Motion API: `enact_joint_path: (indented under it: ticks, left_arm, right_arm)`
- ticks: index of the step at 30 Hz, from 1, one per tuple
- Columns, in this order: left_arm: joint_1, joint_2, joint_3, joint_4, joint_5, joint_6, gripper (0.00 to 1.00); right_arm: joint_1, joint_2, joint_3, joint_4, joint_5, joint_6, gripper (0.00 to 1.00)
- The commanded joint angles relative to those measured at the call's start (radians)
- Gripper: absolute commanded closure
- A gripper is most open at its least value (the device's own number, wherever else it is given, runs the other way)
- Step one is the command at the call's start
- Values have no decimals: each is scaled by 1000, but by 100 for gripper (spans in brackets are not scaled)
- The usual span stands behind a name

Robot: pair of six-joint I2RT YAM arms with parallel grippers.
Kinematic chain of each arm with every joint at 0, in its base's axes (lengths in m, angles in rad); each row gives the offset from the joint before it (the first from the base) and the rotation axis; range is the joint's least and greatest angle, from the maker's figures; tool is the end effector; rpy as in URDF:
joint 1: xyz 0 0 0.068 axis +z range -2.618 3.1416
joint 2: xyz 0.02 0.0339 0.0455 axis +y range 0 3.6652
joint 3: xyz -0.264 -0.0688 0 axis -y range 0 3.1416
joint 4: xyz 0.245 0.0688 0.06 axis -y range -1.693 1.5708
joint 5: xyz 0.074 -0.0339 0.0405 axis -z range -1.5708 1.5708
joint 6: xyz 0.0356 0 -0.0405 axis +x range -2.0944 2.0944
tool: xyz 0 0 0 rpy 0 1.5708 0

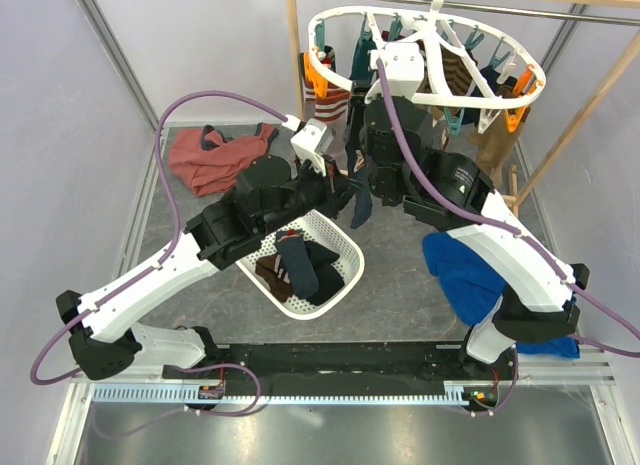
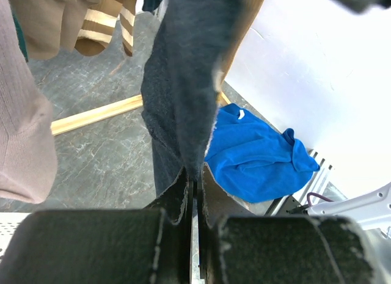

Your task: Remove the socks clipped to the hanger

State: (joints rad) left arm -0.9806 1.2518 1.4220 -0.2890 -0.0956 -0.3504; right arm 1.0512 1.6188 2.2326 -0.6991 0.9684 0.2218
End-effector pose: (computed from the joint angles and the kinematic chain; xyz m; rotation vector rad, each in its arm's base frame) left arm 0.1571 -0.2284 0.4518 0.4779 1.7089 -0.9051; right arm 0.1706 0.2391 0.5593 0.0571 1.6210 0.1793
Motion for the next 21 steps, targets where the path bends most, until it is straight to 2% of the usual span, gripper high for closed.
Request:
enact_joint_path:
  ticks: [1,4,7,9,10,12,13,16,21]
  left_arm:
    - [-10,-37,-8,36,-1,-24,98]
    - [-12,-37,-12,31,-9,-33,98]
    - [-12,-38,-14,25,-18,-38,98]
    - [-12,-40,-15,21,-26,-44,98]
    - [-12,-40,-14,21,-27,-44,98]
    - [-12,-40,-11,16,-26,-51,98]
    - [-10,-41,-11,14,-23,-55,98]
    - [-10,-42,-6,8,-9,-65,98]
    - [-10,-32,11,-1,16,-78,98]
  right_arm:
    - [1,-14,-16,55,43,-41,72]
    - [1,-30,-36,64,32,-32,80]
    - [1,-54,-65,66,4,-4,80]
    - [1,-69,-89,64,-37,33,74]
    - [0,-89,-99,64,-55,48,63]
    - [1,-128,-129,58,-95,92,54]
    - [1,-144,-139,52,-105,109,45]
    - [1,-210,-185,35,-145,149,34]
    - [3,-348,-326,41,-233,162,26]
